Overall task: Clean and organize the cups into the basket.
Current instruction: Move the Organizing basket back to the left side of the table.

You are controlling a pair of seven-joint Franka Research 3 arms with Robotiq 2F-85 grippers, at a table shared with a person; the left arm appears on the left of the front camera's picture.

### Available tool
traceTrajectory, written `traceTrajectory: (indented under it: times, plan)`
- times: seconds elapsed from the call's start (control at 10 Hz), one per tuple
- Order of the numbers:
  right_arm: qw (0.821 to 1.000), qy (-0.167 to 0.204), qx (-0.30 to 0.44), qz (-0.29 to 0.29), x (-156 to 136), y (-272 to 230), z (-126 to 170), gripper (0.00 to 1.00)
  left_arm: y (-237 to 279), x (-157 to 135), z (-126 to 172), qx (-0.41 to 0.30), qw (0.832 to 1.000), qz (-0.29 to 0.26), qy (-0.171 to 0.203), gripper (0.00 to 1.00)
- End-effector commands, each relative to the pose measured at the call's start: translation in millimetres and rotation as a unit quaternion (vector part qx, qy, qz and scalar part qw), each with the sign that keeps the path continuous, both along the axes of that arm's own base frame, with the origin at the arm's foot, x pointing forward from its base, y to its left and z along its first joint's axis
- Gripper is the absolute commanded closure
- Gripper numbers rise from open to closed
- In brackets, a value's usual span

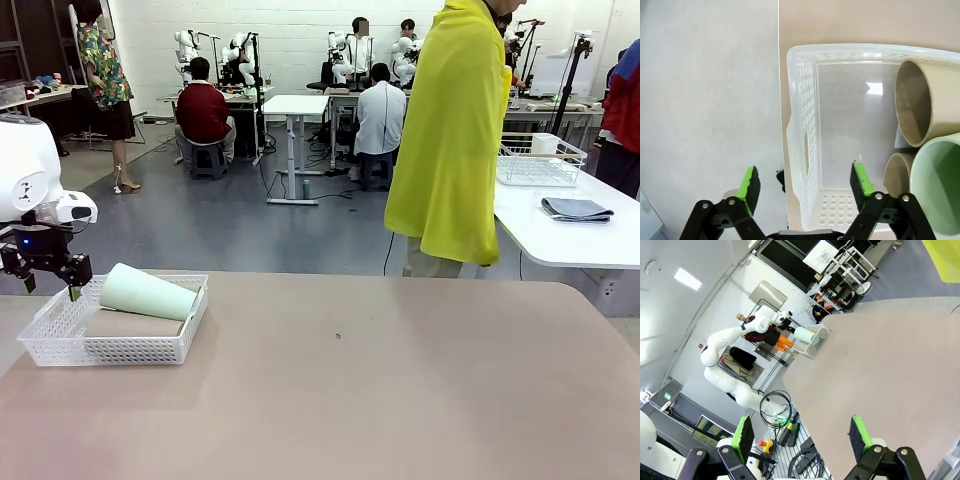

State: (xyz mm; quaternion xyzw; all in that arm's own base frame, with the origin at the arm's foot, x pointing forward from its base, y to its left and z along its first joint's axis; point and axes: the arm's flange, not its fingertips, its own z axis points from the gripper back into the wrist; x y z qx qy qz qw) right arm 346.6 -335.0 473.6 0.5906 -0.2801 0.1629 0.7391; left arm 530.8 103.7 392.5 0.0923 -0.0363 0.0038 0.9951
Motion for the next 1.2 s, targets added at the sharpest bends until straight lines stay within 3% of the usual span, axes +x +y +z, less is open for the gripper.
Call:
traceTrajectory:
  times: [0.0,0.2,0.4,0.6,0.8,1.1]
  plan:
    - [1.000,0.004,-0.007,0.003,-1,-2,1,0.00,2,-3,2,-0.013,1.000,0.002,-0.005,0.00]
    - [1.000,0.004,-0.007,0.003,-1,-2,1,0.00,-2,-9,27,-0.027,0.999,0.009,-0.022,0.00]
    - [1.000,0.004,-0.007,0.003,-1,-2,1,0.00,9,-38,111,-0.071,0.992,0.042,-0.096,0.00]
    - [1.000,0.004,-0.007,0.003,-1,-2,1,0.00,8,-84,165,-0.091,0.986,0.052,-0.126,0.00]
    - [1.000,0.004,-0.007,0.003,-1,-2,1,0.00,0,-129,176,-0.115,0.987,0.060,-0.099,0.00]
    - [1.000,0.004,-0.007,0.003,-1,-2,1,0.00,-10,-192,159,-0.113,0.989,0.026,-0.087,0.00]
